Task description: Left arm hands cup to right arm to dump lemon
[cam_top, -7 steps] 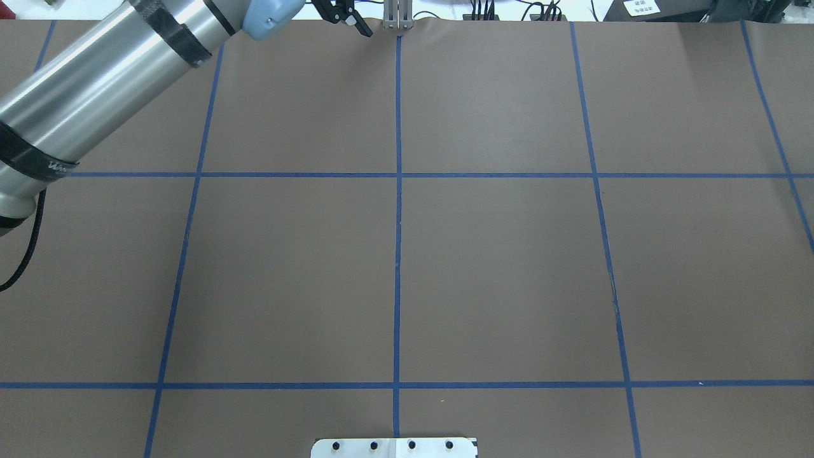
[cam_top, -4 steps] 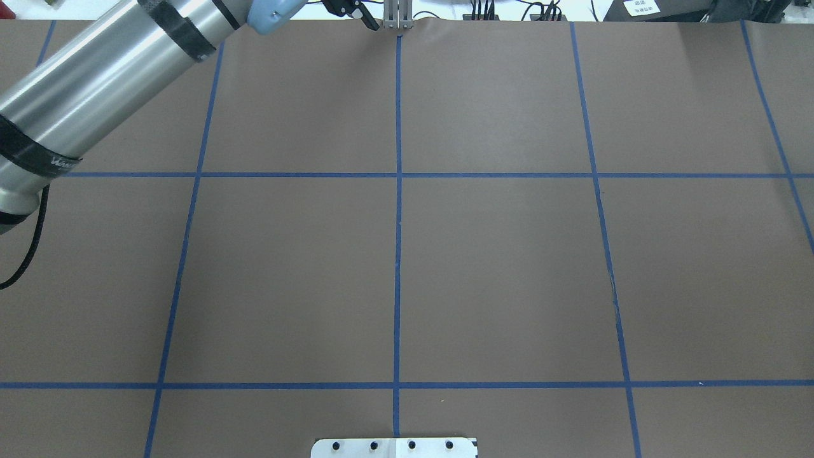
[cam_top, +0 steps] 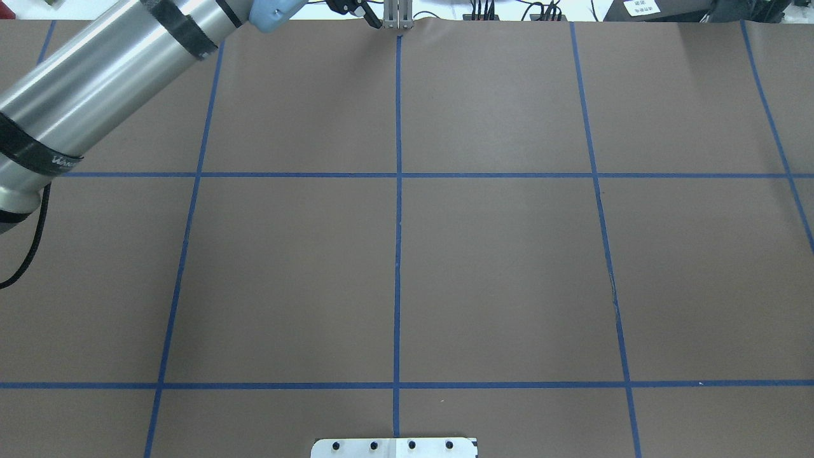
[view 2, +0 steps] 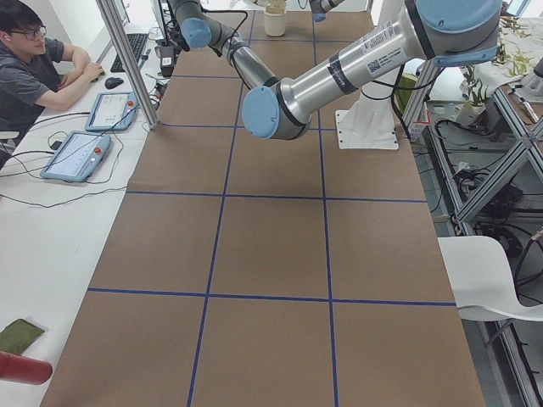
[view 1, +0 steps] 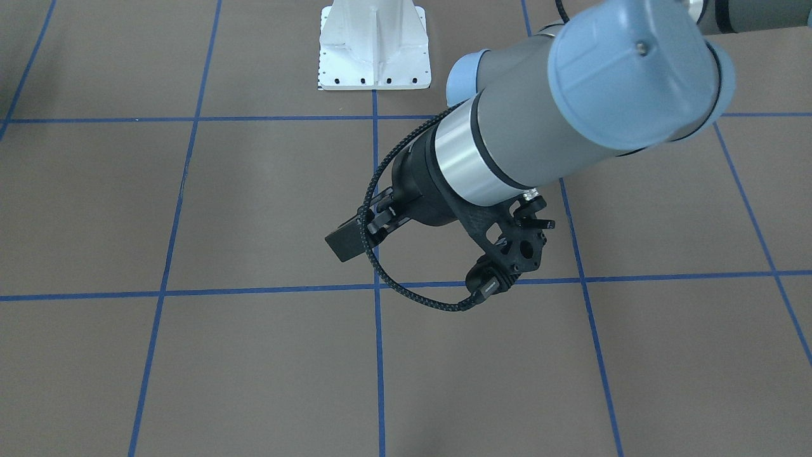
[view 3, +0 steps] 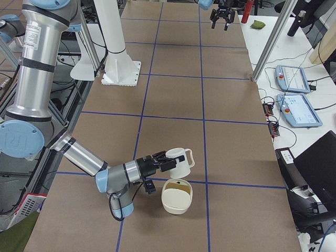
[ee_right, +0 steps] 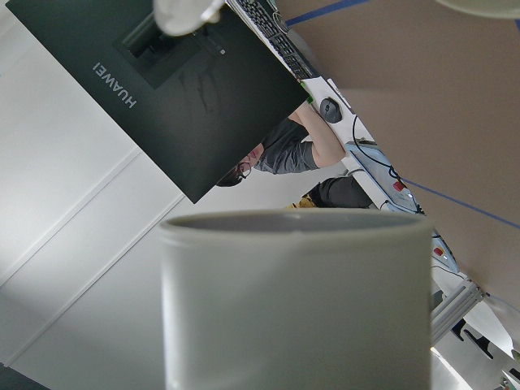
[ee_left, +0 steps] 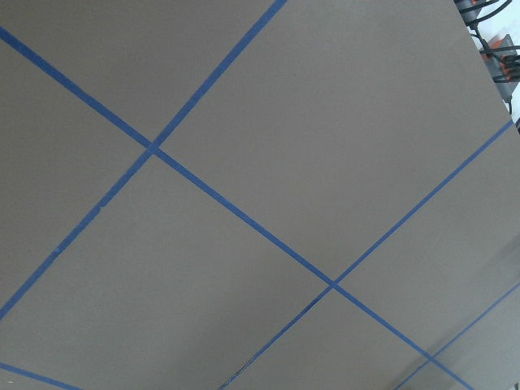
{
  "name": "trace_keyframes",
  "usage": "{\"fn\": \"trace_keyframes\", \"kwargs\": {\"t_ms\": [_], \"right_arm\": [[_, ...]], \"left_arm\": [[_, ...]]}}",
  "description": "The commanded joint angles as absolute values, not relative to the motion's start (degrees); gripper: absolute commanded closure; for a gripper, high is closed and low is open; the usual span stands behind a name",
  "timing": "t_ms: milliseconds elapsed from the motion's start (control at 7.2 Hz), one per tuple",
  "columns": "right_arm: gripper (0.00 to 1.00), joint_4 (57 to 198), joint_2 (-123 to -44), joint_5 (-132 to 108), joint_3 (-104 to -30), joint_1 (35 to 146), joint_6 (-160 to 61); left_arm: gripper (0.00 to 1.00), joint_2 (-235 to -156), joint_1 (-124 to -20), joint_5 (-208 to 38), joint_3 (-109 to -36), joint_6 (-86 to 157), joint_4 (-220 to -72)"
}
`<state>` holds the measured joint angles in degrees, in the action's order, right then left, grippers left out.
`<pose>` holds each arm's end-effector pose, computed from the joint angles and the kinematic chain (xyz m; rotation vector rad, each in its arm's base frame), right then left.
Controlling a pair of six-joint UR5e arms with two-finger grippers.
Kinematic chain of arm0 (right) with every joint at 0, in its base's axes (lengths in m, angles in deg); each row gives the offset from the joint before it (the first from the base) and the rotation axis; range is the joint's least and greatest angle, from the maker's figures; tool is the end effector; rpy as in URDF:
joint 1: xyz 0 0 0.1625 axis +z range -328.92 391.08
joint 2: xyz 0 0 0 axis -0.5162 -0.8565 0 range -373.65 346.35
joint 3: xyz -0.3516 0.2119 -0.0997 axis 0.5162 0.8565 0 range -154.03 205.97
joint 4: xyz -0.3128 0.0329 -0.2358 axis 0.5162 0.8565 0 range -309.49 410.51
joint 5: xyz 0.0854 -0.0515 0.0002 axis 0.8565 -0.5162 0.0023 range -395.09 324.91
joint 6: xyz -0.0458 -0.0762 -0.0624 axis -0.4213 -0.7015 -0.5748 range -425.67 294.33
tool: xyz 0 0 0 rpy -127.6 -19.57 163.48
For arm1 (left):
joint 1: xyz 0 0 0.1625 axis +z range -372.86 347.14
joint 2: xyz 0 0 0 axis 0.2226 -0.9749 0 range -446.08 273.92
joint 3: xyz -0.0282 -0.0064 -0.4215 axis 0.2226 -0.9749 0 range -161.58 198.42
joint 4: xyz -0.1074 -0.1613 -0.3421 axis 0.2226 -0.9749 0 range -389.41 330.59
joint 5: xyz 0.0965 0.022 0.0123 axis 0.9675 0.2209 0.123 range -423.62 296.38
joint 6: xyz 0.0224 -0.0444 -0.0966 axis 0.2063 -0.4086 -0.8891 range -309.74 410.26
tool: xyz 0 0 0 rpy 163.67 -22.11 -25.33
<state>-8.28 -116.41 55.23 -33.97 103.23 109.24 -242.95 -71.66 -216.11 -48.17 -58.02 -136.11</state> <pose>0.0482 -0.2834 0.7002 -0.2638 -2.3159 1.7210 0.3570 -0.6608 0.0125 -0.5980 1.2225 -0.5648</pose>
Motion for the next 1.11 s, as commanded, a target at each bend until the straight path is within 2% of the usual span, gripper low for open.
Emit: {"fn": "trace_keyframes", "kwargs": {"t_ms": [0,973], "right_arm": [[0.92,-8.46,-116.13,55.52,-34.06,103.24,104.53],[0.90,-8.20,-116.66,62.71,-34.15,103.15,58.59]], "left_arm": [[0.00,-242.96,-71.66,-216.11,-48.03,-58.02,-136.11],[0.00,-242.79,-71.48,-216.03,-47.94,-57.94,-136.20]]}}
